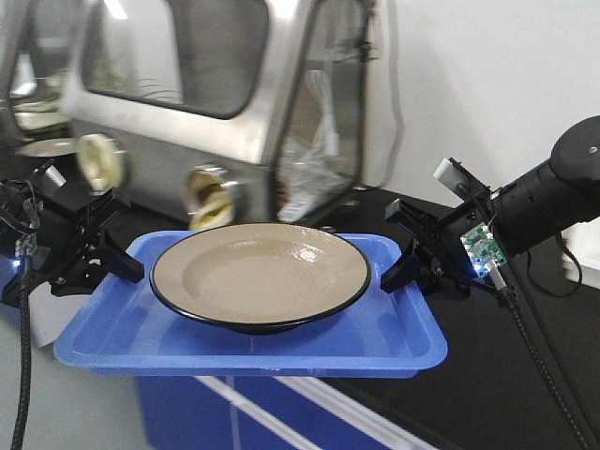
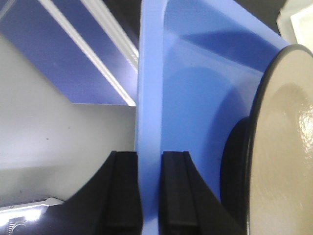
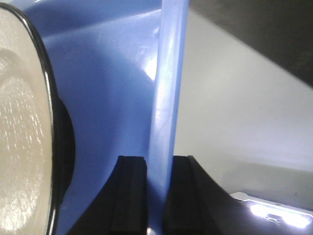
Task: Place disk in tray to left cabinet
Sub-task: 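Hold the tray level with both grippers while the base turns away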
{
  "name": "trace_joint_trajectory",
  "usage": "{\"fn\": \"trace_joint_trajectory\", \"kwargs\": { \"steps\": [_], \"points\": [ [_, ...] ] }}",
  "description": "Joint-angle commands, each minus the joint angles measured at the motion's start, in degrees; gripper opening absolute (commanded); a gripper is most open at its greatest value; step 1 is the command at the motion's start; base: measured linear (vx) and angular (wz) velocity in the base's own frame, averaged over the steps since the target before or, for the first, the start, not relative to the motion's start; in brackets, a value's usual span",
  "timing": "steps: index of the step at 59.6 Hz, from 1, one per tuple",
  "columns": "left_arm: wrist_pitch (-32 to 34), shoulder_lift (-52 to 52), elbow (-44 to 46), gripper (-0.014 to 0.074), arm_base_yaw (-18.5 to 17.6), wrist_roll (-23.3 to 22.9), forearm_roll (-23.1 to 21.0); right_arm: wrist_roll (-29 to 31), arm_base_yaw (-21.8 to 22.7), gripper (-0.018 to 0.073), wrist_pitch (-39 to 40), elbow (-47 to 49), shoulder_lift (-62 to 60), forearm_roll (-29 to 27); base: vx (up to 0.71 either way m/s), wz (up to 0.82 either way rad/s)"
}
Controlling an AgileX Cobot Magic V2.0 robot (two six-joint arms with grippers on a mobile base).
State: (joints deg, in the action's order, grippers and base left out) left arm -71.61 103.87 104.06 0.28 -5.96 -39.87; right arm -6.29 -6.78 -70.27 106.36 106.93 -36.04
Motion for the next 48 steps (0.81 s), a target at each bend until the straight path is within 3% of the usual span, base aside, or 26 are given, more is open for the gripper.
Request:
{"fn": "trace_joint_trajectory", "kwargs": {
  "steps": [1, 48],
  "points": [
    [-0.3, -3.7, 1.9, -0.0001, -0.7, -0.7, -6.8, 0.9, -0.5, -0.0004, 1.7, 2.2, -3.5, -6.2, -0.02, 0.71],
    [-0.3, -3.7, 1.9, -0.0001, -0.7, -0.7, -6.8, 0.9, -0.5, -0.0004, 0.2, 2.2, -3.5, -6.2, 0.11, 0.68]
  ]
}}
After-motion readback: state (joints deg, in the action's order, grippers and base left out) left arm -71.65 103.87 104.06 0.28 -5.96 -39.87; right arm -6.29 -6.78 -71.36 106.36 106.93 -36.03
